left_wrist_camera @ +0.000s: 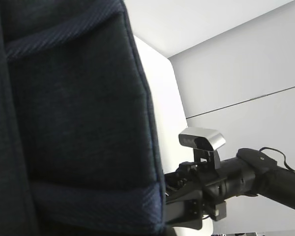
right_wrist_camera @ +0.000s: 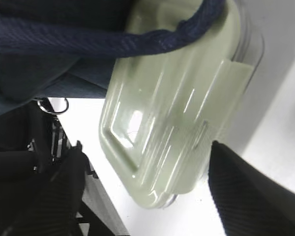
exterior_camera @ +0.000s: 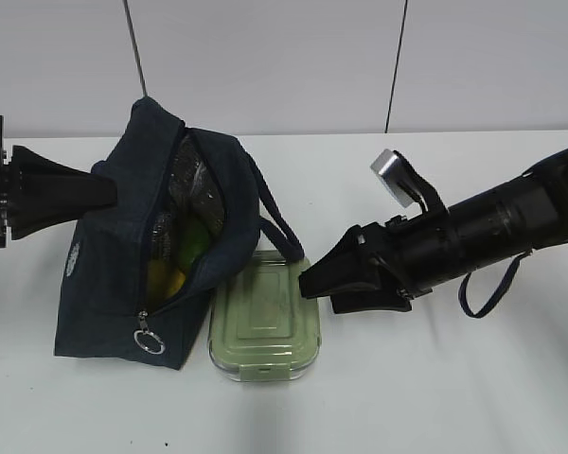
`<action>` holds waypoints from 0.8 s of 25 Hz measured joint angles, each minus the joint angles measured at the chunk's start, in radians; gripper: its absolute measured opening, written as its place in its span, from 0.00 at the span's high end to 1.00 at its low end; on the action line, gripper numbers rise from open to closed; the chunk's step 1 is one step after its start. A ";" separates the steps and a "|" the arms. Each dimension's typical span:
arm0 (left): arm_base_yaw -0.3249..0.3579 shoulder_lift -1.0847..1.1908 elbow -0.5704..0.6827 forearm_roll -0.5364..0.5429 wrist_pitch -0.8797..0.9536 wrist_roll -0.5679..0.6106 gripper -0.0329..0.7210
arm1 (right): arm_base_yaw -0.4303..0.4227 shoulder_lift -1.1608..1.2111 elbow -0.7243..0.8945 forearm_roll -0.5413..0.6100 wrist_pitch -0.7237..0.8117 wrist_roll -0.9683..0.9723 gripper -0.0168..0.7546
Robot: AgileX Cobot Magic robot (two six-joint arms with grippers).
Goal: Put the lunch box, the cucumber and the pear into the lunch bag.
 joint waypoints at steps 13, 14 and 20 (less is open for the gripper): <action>0.000 0.000 0.000 -0.002 -0.001 0.000 0.98 | 0.029 0.110 -0.030 0.052 -0.049 -0.006 0.16; 0.000 0.000 0.000 -0.002 -0.001 0.000 0.98 | 0.029 0.121 -0.039 0.056 -0.041 -0.006 0.17; 0.000 0.000 0.000 -0.002 -0.001 0.000 0.98 | 0.029 0.145 -0.072 0.076 -0.026 -0.004 0.17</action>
